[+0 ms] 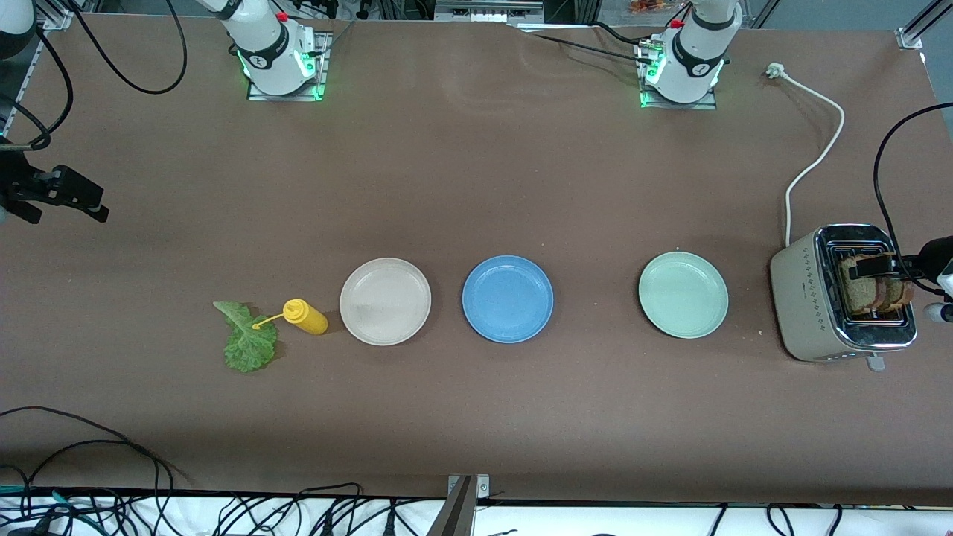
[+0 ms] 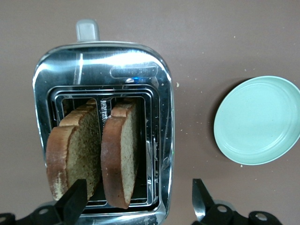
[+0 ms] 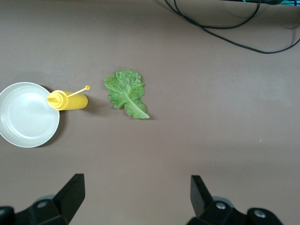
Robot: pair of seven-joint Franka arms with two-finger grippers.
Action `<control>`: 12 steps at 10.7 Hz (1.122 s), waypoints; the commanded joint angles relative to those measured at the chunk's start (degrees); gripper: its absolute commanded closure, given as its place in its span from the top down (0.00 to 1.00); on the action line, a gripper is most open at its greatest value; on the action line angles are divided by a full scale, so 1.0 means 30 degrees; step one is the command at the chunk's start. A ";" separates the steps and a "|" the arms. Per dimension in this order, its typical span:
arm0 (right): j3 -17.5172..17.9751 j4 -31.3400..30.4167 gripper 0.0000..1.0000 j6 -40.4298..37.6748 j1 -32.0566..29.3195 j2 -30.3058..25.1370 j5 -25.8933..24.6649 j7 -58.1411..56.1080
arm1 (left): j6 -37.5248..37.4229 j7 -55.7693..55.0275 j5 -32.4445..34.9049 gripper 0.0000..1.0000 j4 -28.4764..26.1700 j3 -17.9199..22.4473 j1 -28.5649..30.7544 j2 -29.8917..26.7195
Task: Make sandwich in blue plate with both arms
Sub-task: 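Move the left gripper down over the bread slices in the toaster, then grasp a bread slice with the left gripper and lift it out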
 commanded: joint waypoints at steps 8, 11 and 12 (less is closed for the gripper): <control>0.0028 0.0410 1.00 -0.0296 0.0003 0.0106 -0.0327 0.0198 | -0.0070 0.0412 0.0540 0.01 0.0314 -0.0114 0.0522 0.1107; 0.0028 0.0410 1.00 -0.0296 0.0033 0.0106 -0.0327 0.0198 | -0.0187 0.0383 0.0570 0.00 0.0315 -0.0143 0.0522 0.1049; 0.0028 0.0410 1.00 -0.0296 0.0033 0.0106 -0.0327 0.0198 | -0.0187 0.0382 0.0570 0.00 0.0344 -0.0143 0.0493 0.1049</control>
